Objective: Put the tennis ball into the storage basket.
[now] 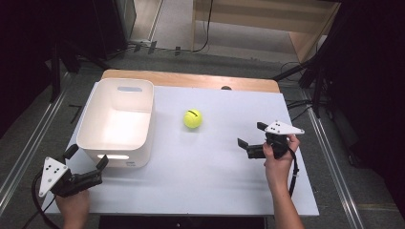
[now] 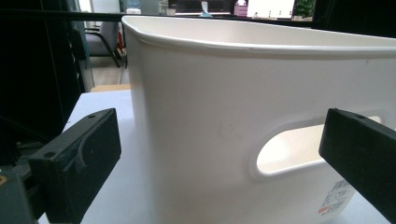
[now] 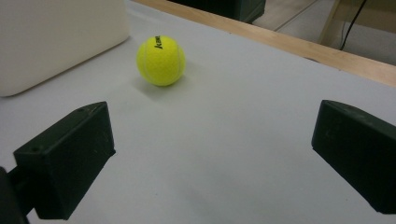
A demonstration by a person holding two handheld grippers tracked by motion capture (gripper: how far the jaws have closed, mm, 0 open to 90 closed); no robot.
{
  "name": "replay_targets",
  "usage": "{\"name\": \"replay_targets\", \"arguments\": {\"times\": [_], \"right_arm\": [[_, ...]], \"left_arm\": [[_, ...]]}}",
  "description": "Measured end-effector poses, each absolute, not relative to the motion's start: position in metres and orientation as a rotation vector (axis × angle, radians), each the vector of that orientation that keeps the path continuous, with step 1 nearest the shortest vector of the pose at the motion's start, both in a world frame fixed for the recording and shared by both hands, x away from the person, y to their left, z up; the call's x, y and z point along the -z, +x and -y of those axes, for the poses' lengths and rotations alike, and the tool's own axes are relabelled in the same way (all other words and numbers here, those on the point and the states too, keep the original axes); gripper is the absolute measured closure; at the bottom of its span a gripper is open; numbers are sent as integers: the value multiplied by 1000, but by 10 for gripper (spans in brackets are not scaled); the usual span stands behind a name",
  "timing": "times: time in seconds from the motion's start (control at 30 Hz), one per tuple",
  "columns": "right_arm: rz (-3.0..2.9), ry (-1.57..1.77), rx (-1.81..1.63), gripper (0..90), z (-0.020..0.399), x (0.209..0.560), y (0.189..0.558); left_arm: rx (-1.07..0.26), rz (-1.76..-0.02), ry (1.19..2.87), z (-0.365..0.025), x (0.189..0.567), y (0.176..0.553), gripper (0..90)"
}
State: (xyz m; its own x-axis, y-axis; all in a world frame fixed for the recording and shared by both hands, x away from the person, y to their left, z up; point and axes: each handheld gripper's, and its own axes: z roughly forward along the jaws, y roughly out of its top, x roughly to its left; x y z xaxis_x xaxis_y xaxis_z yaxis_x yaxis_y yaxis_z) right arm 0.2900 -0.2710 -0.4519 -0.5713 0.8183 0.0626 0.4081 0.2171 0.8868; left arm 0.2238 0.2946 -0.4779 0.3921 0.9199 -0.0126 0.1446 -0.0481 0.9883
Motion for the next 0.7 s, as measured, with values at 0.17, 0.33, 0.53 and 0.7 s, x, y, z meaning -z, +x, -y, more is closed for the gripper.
{"name": "replay_targets", "arguments": {"times": [0.17, 0.33, 0.53, 0.7], "right_arm": [[-2088, 1131, -1317, 0, 264, 448, 296], [-2107, 1113, -1303, 0, 257, 445, 302], [-2135, 1093, -1287, 0, 247, 439, 310], [-2154, 1080, -1275, 0, 241, 438, 318]], "left_arm": [[-841, -1000, 1494, -295, 478, 224, 0], [-841, -999, 1495, -295, 478, 224, 0], [-840, -999, 1495, -295, 478, 224, 0], [-839, -1000, 1494, -295, 478, 224, 0]]}}
